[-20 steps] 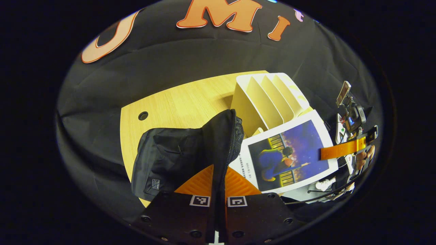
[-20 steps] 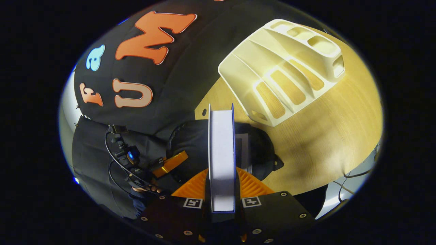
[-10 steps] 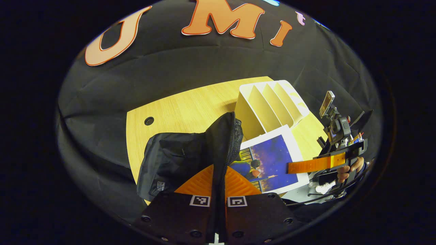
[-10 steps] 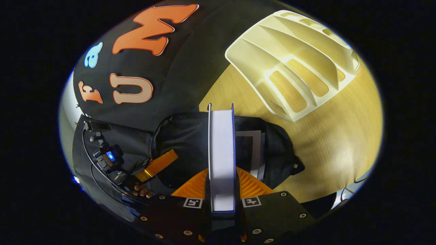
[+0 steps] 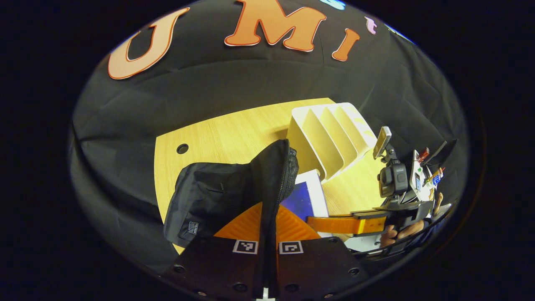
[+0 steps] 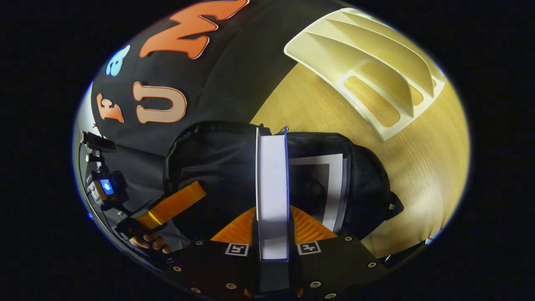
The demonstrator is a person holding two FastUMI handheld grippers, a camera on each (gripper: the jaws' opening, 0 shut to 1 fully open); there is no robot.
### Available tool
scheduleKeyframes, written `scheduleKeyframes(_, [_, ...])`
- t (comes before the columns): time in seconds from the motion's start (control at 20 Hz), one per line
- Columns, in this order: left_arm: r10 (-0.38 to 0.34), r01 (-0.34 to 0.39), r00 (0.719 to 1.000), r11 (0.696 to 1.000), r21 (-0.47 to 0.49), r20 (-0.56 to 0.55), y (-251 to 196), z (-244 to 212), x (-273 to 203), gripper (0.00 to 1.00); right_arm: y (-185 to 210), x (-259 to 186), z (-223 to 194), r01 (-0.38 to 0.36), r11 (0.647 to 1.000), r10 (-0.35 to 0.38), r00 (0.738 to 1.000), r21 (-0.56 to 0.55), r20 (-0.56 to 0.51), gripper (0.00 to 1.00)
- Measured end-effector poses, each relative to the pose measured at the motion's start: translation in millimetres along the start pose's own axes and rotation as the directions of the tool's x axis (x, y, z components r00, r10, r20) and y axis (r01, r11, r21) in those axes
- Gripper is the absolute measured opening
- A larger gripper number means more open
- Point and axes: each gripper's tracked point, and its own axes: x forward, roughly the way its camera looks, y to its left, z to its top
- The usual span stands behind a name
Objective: Open the schoolbag, grab two books from the bookshelf and put them into the schoolbag.
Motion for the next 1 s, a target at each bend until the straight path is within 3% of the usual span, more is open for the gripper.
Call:
scheduleKeyframes(0.35, [-0.003, 0.003, 1.000, 1.000, 0.020, 0.008, -11.3, -0.2, -0.4, 0.05, -5.3, 28.8, -3.6, 0.020, 1.000, -0.020, 1.000, -0.018, 0.002, 0.27])
scheduleKeyframes(0.5, [0.002, -0.002, 1.000, 1.000, 0.017, 0.010, -10.1, -1.0, 2.4, 0.05, -7.4, 33.7, -6.5, 0.060, 0.998, -0.061, 0.997, -0.019, -0.036, 0.31])
scheduleKeyframes(0.7, [0.010, -0.011, 1.000, 1.000, 0.016, 0.003, -9.4, -6.2, 11.1, 0.05, -21.9, 18.4, 1.9, 0.165, 0.965, -0.175, 0.984, -0.203, -0.031, 0.50])
scheduleKeyframes(0.85, [-0.015, 0.015, 1.000, 0.999, 0.033, 0.010, -21.9, -7.9, 14.5, 0.07, -10.0, -0.9, 13.1, 0.156, 0.962, -0.163, 0.987, -0.222, -0.011, 0.74])
scheduleKeyframes(1.0, [-0.071, 0.071, 0.997, 0.997, 0.026, 0.007, -39.5, -13.2, 21.5, 0.22, -19.0, -22.9, 30.2, 0.204, 0.943, -0.194, 0.979, -0.263, 0.062, 0.87])
